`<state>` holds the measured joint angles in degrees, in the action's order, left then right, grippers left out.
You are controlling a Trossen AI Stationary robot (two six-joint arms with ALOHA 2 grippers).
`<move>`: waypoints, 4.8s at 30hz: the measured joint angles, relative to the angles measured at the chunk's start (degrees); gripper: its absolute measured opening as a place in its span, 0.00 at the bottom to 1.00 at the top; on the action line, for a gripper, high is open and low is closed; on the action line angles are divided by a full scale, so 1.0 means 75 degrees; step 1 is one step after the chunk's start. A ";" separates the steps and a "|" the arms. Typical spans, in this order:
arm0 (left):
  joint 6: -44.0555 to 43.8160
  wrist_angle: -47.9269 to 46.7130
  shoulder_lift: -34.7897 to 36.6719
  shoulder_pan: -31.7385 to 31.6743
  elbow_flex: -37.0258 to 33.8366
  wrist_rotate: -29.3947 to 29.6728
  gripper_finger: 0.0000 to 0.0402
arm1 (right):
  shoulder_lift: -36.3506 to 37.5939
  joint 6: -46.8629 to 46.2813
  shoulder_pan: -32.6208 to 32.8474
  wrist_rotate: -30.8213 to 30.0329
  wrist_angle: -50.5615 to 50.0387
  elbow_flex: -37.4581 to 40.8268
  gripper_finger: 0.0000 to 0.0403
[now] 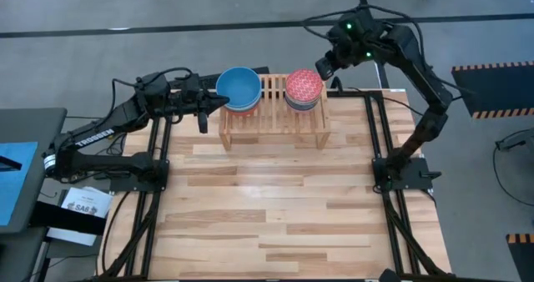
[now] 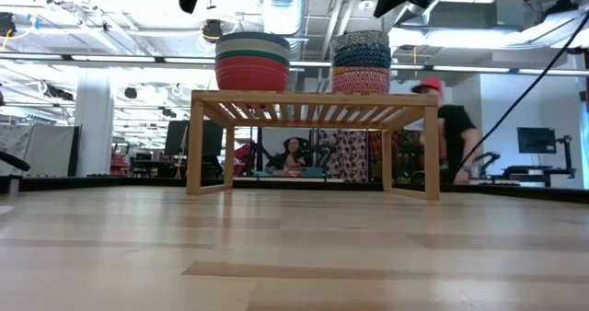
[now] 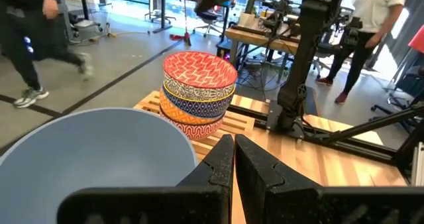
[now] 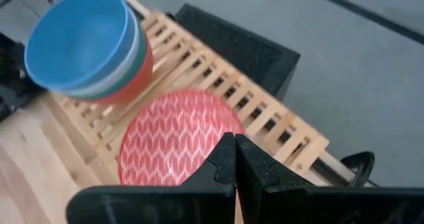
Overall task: Place and stack bowls onto a shelf
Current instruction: Adjust the small stacked bowls on the shelf, then return to Home Position
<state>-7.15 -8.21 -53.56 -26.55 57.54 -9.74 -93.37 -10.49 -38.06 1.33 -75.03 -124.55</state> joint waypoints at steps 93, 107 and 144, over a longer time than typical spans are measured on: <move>-0.2886 0.3745 0.0012 0.1323 -0.1501 0.1346 0.00 | 0.0611 0.2118 -0.3932 0.8304 0.6546 0.7519 0.05; -0.2871 0.3745 0.0012 0.1323 -0.1498 0.1454 0.00 | 0.1521 0.3464 -0.4041 0.8182 0.4844 0.7519 0.05; -0.2799 0.3742 0.0012 0.1309 -0.1495 0.1676 0.00 | 0.1559 0.3012 -0.3569 0.7555 0.5540 0.7522 0.05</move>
<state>-28.14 19.86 -53.47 -16.73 46.33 2.83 -81.68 12.10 -64.83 58.00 -33.49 -68.14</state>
